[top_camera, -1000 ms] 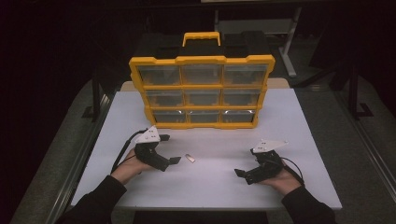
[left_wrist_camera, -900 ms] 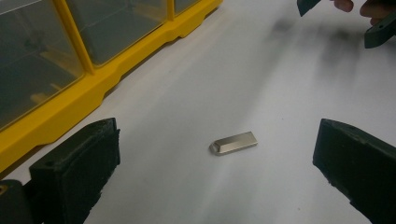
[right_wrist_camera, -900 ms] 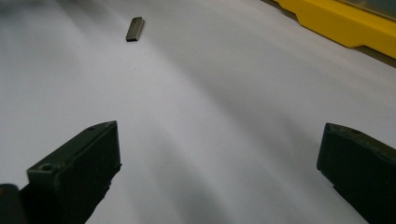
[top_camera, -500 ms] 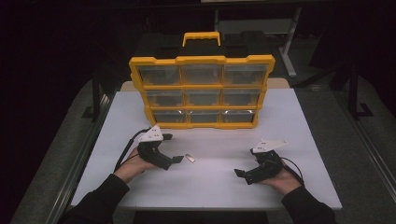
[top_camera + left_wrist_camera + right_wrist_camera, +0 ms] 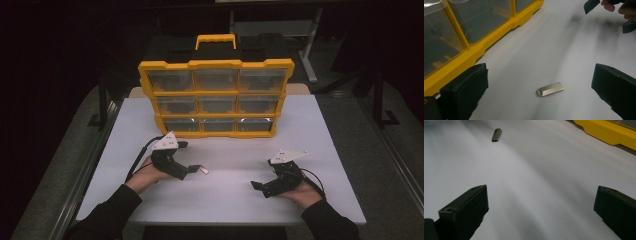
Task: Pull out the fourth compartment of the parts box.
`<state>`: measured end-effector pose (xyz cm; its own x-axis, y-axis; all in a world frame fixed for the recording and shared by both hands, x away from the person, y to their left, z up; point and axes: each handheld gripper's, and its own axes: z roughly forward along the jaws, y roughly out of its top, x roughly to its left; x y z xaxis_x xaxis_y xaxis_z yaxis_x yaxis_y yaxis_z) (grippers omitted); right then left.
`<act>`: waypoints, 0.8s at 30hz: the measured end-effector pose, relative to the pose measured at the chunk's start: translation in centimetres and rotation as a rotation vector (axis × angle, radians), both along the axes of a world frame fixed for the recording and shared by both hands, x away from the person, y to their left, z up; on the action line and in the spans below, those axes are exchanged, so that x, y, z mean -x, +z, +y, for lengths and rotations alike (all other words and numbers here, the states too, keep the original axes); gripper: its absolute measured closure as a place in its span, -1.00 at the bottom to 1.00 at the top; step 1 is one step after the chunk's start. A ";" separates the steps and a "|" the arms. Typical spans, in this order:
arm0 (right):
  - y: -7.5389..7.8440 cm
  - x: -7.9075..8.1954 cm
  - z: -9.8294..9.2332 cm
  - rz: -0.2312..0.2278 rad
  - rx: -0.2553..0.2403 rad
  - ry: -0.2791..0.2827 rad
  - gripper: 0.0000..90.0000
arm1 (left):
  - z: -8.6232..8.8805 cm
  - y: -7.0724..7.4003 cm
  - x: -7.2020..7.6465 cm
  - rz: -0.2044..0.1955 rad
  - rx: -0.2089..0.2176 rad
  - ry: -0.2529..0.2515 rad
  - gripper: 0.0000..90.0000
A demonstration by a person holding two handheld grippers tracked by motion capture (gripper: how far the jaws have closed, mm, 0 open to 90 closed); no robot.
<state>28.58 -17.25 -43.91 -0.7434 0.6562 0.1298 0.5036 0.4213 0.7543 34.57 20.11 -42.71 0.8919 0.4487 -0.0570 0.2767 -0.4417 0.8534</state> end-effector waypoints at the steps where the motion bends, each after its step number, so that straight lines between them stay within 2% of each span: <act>1: 0.0 0.0 0.0 0.000 0.000 0.000 -1.00 | -0.1 0.0 0.0 -0.001 0.000 -0.001 -0.99; 24: 0.0 0.0 0.0 -0.001 0.000 0.002 -1.00 | -1.2 0.5 -1.0 -0.017 -0.002 -0.005 -0.99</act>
<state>28.58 -17.25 -43.91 -0.7446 0.6550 0.1290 0.5023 0.4225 0.7545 35.53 18.91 -42.20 0.8949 0.4445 -0.0407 0.2598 -0.4447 0.8572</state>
